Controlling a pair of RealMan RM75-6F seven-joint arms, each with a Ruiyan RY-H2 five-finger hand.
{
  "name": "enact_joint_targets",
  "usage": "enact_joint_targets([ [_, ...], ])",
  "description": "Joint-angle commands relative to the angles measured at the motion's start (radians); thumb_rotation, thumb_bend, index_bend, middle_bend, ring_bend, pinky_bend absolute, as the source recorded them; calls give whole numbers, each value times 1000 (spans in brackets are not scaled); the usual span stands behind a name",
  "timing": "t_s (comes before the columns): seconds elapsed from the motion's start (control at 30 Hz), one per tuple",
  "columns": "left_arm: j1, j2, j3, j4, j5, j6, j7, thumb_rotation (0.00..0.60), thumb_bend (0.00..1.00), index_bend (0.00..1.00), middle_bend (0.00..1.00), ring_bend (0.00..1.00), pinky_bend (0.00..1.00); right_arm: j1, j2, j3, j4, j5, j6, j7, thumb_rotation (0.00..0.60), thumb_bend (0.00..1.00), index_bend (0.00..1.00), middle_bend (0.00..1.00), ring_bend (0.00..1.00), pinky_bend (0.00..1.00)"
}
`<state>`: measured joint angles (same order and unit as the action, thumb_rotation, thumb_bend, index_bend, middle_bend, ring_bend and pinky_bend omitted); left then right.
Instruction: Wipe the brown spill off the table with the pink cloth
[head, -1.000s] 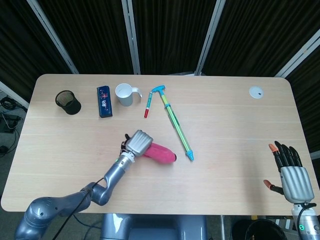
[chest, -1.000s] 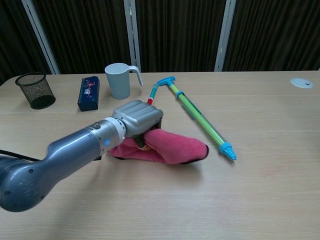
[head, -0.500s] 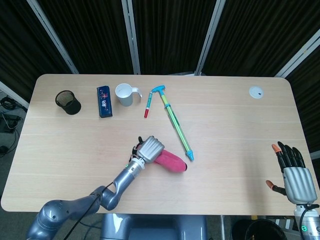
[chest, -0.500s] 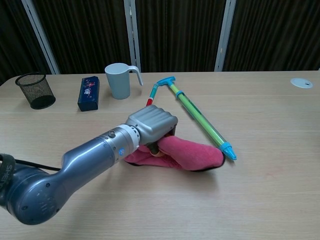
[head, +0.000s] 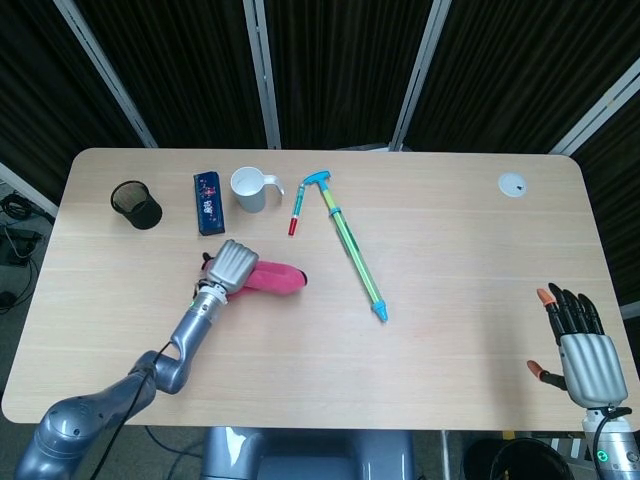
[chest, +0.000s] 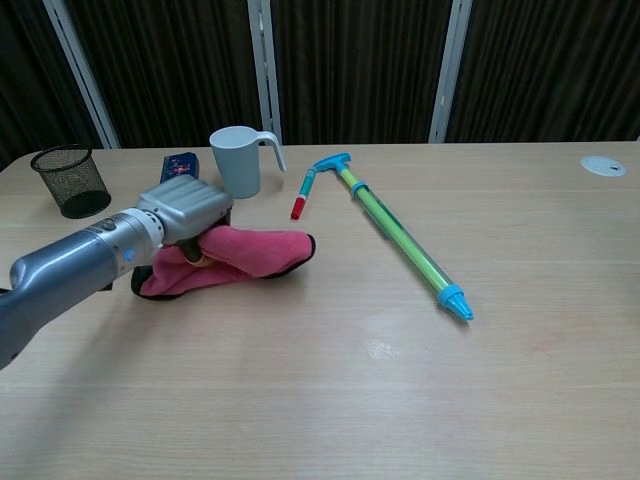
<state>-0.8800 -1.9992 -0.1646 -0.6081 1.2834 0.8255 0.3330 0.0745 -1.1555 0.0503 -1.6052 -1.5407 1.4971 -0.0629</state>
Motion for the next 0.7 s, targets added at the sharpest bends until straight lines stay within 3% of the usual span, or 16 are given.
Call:
enact_joint_targets([
  [0.03, 33, 52, -1, -43, 12, 52, -51, 600, 358, 850, 612, 560, 550, 1, -1, -2, 0, -4, -1, -3, 600, 0, 0, 0, 0, 0],
  [0.3, 114, 220, -24, -285, 32, 199, -149, 600, 358, 850, 609, 557, 549, 3, -3, -2, -1, -5, -3, -10, 600, 0, 0, 0, 0, 0],
  [0.57, 207, 451, -58, -596, 14, 329, -106, 600, 354, 849, 602, 550, 549, 1, -1, -2, -2, -3, 0, -8, 600, 0, 0, 0, 0, 0],
  [0.7, 231, 536, -44, -668, 8, 331, -44, 600, 351, 845, 580, 538, 546, 2, -2, -3, -3, -7, 1, -14, 600, 0, 0, 0, 0, 0],
])
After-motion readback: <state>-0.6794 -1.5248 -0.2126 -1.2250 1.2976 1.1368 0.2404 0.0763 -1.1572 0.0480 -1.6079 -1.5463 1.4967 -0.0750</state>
